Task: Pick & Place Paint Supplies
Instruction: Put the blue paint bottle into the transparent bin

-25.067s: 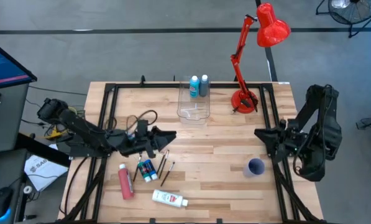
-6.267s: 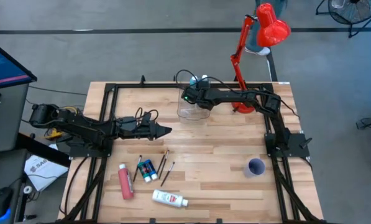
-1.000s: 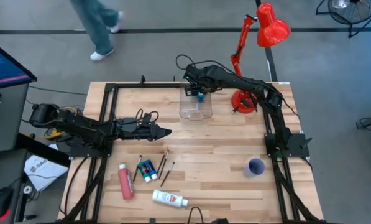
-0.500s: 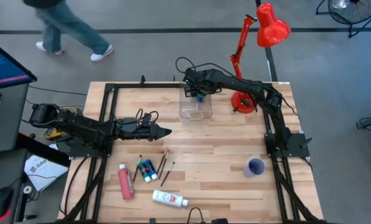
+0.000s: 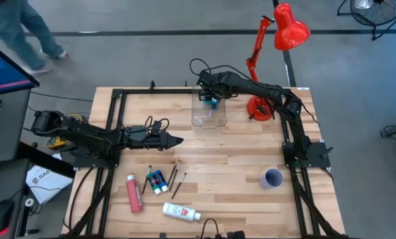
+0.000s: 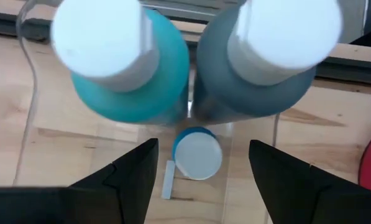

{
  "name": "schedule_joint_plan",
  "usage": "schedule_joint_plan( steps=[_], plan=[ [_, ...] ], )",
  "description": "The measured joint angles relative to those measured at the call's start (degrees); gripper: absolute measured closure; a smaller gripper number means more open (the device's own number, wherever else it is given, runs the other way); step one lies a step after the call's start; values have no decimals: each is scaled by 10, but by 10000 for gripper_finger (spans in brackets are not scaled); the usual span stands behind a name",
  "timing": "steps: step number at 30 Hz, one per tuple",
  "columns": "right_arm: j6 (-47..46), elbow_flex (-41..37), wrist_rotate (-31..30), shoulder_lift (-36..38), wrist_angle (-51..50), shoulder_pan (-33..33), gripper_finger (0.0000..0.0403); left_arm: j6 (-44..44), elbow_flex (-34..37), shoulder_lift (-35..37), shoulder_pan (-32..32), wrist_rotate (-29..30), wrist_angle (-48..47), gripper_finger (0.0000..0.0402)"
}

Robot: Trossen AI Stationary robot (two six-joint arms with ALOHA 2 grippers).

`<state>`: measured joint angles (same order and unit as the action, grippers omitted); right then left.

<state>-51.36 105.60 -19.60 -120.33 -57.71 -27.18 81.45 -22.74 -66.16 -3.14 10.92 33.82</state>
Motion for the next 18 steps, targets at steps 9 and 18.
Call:
schedule_joint_plan(
  steps=[9,18],
  plan=[
    [3,0,-49,0,23,23,159,0,0,0,0,-2,2,219],
    [-21,-24,-27,0,27,24,159,0,0,0,0,-2,2,219]
  ],
)
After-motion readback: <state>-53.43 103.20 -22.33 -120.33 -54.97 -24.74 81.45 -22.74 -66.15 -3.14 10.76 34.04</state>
